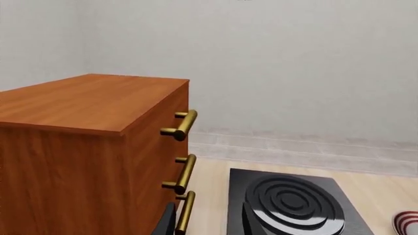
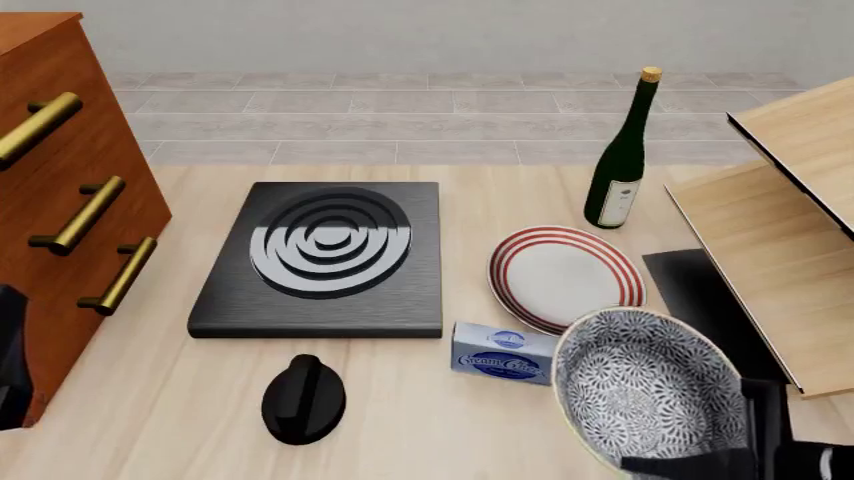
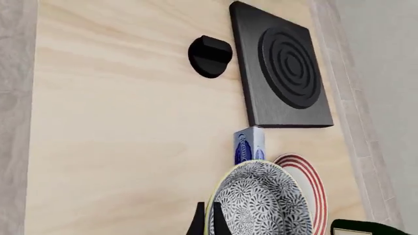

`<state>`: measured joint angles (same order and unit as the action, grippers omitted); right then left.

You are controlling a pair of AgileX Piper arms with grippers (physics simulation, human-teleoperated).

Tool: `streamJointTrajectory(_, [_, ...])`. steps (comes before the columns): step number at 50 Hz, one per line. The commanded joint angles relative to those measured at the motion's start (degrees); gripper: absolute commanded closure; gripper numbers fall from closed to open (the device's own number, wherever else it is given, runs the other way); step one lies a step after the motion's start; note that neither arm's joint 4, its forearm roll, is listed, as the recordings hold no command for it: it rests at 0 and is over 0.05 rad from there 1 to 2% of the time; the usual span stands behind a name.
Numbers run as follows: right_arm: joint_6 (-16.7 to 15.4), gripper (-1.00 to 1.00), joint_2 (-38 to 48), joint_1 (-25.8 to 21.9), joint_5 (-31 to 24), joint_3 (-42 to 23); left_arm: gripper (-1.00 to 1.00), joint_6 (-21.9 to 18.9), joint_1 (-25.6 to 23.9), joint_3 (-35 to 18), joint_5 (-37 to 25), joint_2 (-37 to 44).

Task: Put the bowl on the stove.

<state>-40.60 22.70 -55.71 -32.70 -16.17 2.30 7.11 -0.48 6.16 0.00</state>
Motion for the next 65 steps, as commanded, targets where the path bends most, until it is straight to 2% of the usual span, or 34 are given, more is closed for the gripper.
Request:
streamJointTrajectory(1, [-1.9,1.0,6.0,-2.0,7.4,-1.9,-1.0,0.3,0.4,-0.1,0.0,0.0])
streamJointTrajectory(16, [-3.8,1.0,15.4,-2.2,13.9,-7.4,-1.0,0.4,-2.0,0.5,-1.6,0.0])
streamJointTrajectory(32, [-2.3,1.0,26.6,-4.4,17.5,-14.7,-1.0,-0.6,-6.3,0.3,-3.3,0.0])
streamJointTrajectory(46, [-1.8,1.0,36.8,-5.8,21.3,-21.4,-1.0,-1.2,-6.1,-0.6,-4.1,0.0])
streamJointTrajectory(65, [-3.2,1.0,47.3,-5.0,22.1,-33.1,-1.0,-0.9,-4.7,0.4,-4.0,0.0])
